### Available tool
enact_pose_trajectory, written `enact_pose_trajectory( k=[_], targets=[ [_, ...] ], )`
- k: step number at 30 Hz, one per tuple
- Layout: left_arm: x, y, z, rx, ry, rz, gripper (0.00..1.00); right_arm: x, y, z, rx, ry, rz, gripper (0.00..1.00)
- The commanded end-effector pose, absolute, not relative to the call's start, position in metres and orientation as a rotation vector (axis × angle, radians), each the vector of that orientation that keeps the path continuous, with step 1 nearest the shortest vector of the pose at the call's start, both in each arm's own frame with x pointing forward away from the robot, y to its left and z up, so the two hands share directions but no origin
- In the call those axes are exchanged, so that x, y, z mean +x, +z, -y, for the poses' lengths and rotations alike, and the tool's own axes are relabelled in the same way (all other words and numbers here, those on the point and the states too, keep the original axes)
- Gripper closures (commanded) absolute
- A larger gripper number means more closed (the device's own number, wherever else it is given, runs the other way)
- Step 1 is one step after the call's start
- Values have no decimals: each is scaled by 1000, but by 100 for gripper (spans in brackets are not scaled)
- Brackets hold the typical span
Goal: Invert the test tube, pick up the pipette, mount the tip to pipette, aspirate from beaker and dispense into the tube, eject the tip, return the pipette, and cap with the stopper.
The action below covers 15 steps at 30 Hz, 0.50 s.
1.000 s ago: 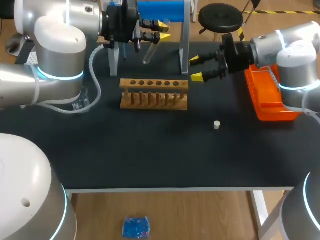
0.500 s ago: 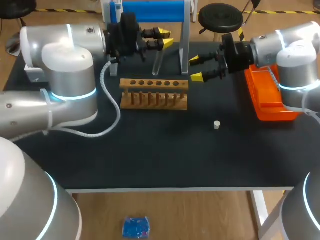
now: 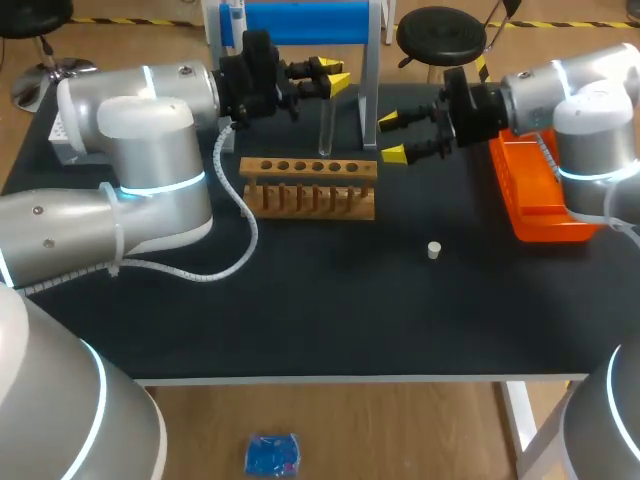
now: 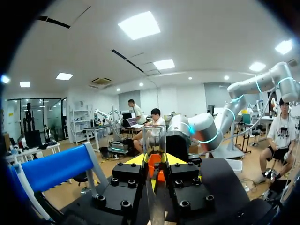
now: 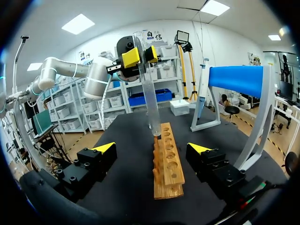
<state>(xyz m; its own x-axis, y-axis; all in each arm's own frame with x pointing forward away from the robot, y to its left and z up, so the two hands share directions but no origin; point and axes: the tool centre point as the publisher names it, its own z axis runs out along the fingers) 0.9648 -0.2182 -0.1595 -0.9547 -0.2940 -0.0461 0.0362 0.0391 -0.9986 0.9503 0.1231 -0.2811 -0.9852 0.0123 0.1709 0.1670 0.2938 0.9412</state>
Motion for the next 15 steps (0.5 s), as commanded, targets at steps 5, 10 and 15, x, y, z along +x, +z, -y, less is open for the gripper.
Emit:
enact_pose_trajectory(
  k=[5,10,15],
  targets=[
    [981,-172,207,-222,-2117,-2086,100,950,-281,-123,-169,-1785,2421,0],
    [984,-180,203,-226,-2092,-2157,100,950,-281,-123,-169,-1785,2421,0],
    [989,-183,201,-227,-2102,-2133,100,950,-281,-123,-169,-1785,2421,0]
  ],
)
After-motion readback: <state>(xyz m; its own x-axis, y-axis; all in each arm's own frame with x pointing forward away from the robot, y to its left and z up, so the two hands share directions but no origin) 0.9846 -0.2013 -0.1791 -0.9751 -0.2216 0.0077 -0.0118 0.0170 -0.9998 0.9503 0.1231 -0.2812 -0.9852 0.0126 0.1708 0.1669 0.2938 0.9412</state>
